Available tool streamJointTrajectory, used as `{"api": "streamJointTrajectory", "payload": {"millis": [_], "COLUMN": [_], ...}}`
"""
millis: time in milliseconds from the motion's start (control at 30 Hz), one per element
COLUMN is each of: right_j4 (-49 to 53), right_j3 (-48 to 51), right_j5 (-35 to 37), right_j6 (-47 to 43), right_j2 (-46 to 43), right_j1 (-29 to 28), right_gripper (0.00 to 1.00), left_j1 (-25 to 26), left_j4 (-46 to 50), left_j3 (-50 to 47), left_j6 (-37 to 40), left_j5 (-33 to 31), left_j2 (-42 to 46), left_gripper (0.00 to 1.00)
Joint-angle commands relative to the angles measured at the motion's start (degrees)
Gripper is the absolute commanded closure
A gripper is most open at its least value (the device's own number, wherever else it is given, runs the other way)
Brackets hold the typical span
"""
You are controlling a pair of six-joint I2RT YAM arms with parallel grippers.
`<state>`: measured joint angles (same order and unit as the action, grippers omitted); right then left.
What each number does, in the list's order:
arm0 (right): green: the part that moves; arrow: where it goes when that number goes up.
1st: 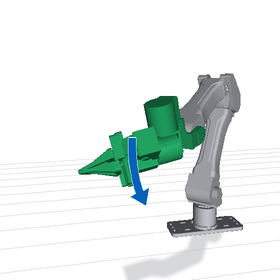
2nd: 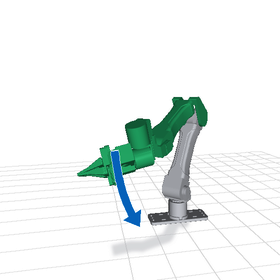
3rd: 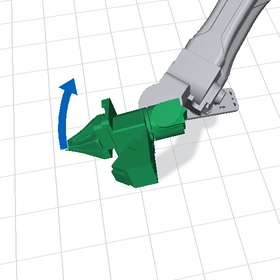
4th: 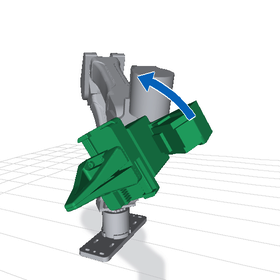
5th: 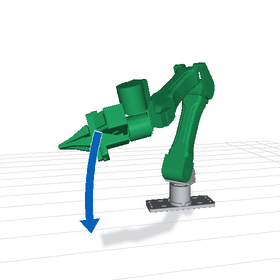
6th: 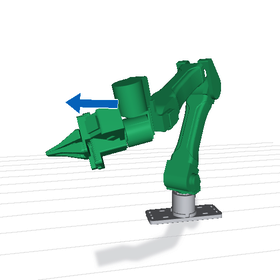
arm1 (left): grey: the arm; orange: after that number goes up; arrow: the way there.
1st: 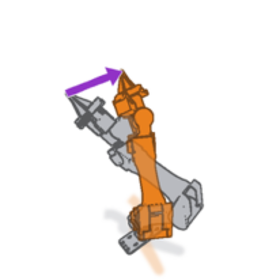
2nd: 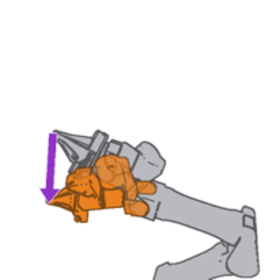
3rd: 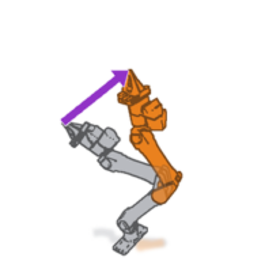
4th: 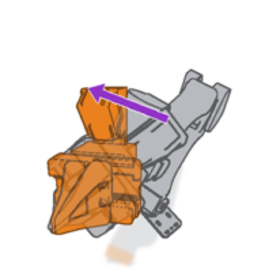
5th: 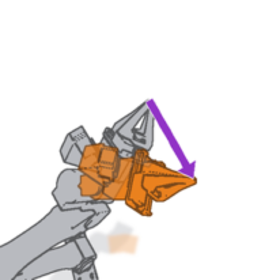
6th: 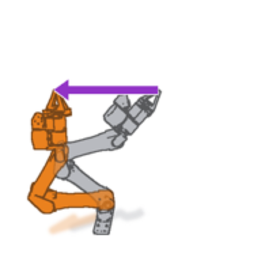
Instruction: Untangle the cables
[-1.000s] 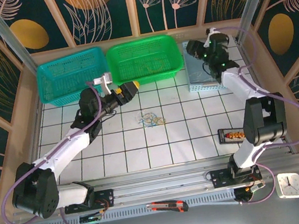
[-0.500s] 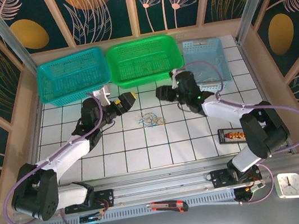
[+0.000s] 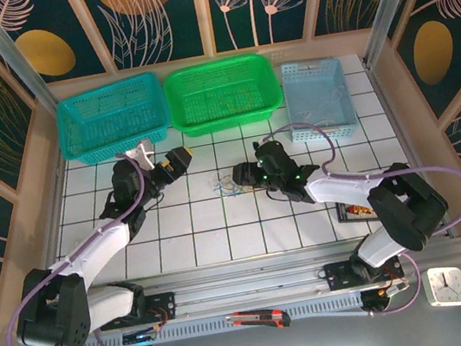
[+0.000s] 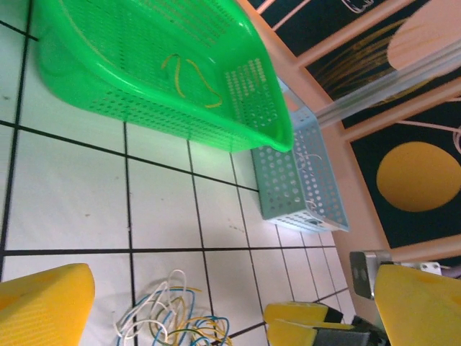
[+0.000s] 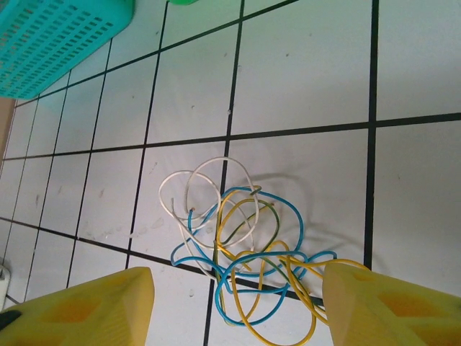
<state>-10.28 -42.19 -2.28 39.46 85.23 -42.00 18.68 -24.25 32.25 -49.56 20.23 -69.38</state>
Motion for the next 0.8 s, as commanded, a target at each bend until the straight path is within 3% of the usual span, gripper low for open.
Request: {"api": "streamJointTrajectory", "payload": {"millis": [0,267,767], "right_j4": [1.4,1.1,5.2], "right_j3": [-2.9,-4.1,-7.3], "right_j5": [2.3,1.7,-0.9], "right_j6": [2.2,4.3,8.2], "right_j2": [0.2,1.1,7.1], "right_j1": [-0.7,-0.7,-0.8], "right_gripper": [0.37,0.38,0.5], "left_j1": [-0.4,-1.0,-1.1], "left_j4": [4.2,11.0,7.5], "left_j3": [3.6,10.0,10.7], "left_j6": [0.4,3.1,4.9], "left_j5": [-3.2,-9.1,-2.6], "left_j2": [1.6,4.7,4.1], "left_gripper": [0.01,0.01,0.01]}}
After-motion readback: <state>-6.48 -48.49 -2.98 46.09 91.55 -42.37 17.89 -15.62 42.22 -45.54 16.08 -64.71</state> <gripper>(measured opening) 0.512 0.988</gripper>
